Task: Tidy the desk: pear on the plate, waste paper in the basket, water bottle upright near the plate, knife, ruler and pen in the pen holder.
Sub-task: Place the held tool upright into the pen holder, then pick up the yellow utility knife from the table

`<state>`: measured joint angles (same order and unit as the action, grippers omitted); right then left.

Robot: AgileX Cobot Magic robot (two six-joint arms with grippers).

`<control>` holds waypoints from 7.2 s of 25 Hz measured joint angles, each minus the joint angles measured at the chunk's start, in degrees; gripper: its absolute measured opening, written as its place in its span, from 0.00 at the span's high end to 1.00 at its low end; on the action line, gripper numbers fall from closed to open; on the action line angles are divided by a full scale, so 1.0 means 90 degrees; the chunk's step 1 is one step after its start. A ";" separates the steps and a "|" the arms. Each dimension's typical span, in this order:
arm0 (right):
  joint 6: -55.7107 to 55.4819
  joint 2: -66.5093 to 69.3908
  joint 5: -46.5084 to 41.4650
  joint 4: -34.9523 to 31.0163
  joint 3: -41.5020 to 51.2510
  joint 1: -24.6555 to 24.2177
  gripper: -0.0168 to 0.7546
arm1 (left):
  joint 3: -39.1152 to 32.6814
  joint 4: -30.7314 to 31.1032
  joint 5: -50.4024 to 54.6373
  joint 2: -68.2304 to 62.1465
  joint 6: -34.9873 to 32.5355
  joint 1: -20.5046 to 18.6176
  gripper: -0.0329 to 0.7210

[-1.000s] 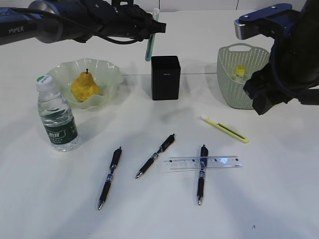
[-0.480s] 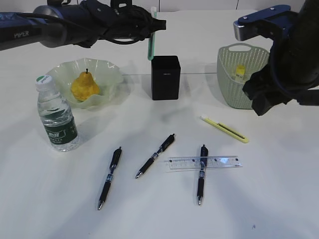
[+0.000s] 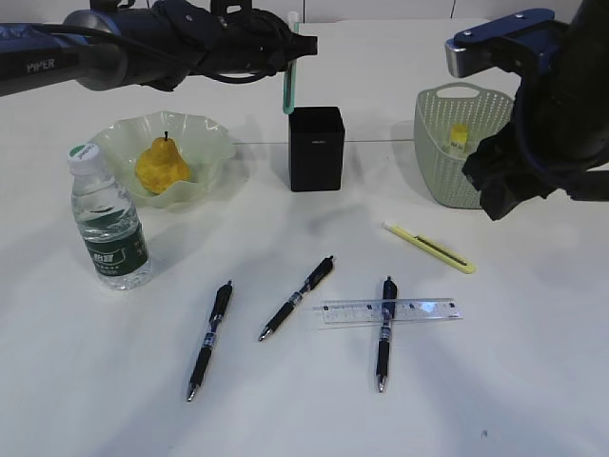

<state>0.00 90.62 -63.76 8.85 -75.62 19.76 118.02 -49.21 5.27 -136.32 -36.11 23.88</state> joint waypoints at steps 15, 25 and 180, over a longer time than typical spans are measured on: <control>0.0000 0.0000 0.0046 0.0000 0.0000 0.0000 0.42 | 0.0000 -0.0032 0.0558 0.0000 -0.0543 0.0027 0.83; 0.0000 0.0000 0.0046 0.0000 0.0000 0.0000 0.42 | 0.0000 -0.0534 0.0746 0.0000 -0.1646 0.0160 0.83; 0.0000 0.0006 -0.0339 0.0000 0.0000 0.0000 0.42 | -0.2358 0.4402 0.5530 0.4021 0.3351 -0.1409 0.51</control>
<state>0.00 90.67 -66.81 8.85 -75.62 19.76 96.80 -9.59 55.04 -100.13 -5.95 11.20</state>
